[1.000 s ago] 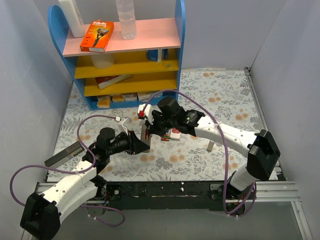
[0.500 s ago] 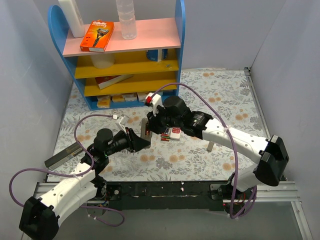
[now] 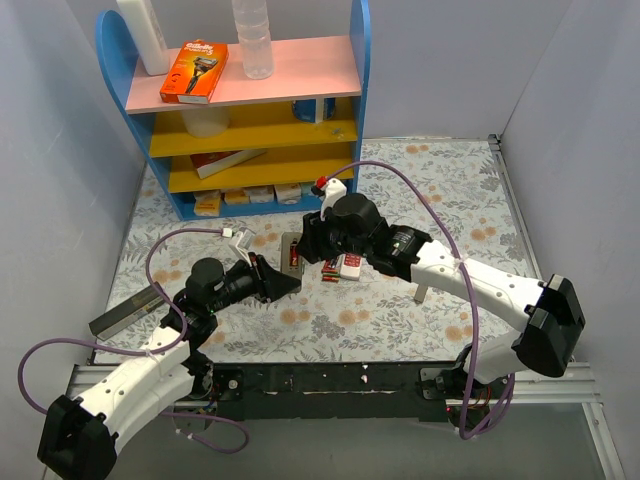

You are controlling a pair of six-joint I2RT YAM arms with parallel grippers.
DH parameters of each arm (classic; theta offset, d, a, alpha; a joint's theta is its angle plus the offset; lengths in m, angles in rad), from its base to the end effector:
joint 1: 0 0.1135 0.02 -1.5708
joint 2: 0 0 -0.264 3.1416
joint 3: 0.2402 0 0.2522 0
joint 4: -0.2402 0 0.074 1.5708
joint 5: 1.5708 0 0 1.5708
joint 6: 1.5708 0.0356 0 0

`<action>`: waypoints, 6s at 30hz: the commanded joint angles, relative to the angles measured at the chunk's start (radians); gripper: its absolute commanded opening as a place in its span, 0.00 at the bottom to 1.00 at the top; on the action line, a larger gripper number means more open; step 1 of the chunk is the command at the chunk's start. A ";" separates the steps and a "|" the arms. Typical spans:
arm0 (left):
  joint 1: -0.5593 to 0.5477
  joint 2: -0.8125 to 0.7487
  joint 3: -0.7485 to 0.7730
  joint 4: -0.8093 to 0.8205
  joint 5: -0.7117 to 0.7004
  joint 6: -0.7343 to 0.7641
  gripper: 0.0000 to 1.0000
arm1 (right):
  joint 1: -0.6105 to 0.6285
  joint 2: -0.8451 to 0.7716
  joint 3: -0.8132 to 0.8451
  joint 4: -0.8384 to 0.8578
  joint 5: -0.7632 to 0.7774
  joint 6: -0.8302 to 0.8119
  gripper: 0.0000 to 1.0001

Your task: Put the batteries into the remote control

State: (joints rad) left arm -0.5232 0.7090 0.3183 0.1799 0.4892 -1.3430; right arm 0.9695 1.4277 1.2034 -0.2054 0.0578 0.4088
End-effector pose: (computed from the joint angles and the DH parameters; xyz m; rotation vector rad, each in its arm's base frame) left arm 0.1407 -0.1005 0.2255 -0.4472 2.0905 -1.6729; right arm 0.1907 0.2743 0.3332 -0.5428 2.0258 0.8089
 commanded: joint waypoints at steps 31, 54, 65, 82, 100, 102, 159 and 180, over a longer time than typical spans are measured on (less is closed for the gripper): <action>-0.009 -0.128 -0.127 -0.056 -0.238 -0.110 0.00 | -0.107 0.051 -0.162 -0.150 -0.079 -0.401 0.53; -0.008 -0.121 -0.128 -0.049 -0.247 -0.128 0.00 | -0.100 0.309 -0.059 -0.140 -0.101 -0.587 0.38; -0.006 -0.137 -0.117 -0.083 -0.282 -0.130 0.00 | -0.080 0.390 0.033 -0.154 -0.168 -0.634 0.39; -0.006 -0.128 -0.108 -0.085 -0.290 -0.125 0.00 | -0.078 0.441 0.090 -0.187 -0.182 -0.659 0.29; -0.008 -0.134 -0.107 -0.088 -0.285 -0.122 0.00 | -0.074 0.484 0.093 -0.238 -0.230 -0.712 0.26; -0.006 -0.131 -0.107 -0.086 -0.284 -0.122 0.00 | -0.069 0.485 0.094 -0.247 -0.233 -0.725 0.26; -0.006 -0.181 -0.110 -0.100 -0.270 -0.122 0.00 | -0.025 0.442 0.024 -0.414 -0.268 -1.067 0.27; -0.008 -0.201 -0.091 -0.152 -0.294 -0.104 0.00 | 0.000 0.142 -0.014 -0.284 -0.069 -0.451 0.77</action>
State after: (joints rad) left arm -0.5274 0.5201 0.1814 0.0456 0.2157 -1.4689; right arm 0.9649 1.6947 1.1976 -0.5705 -0.1169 -0.4137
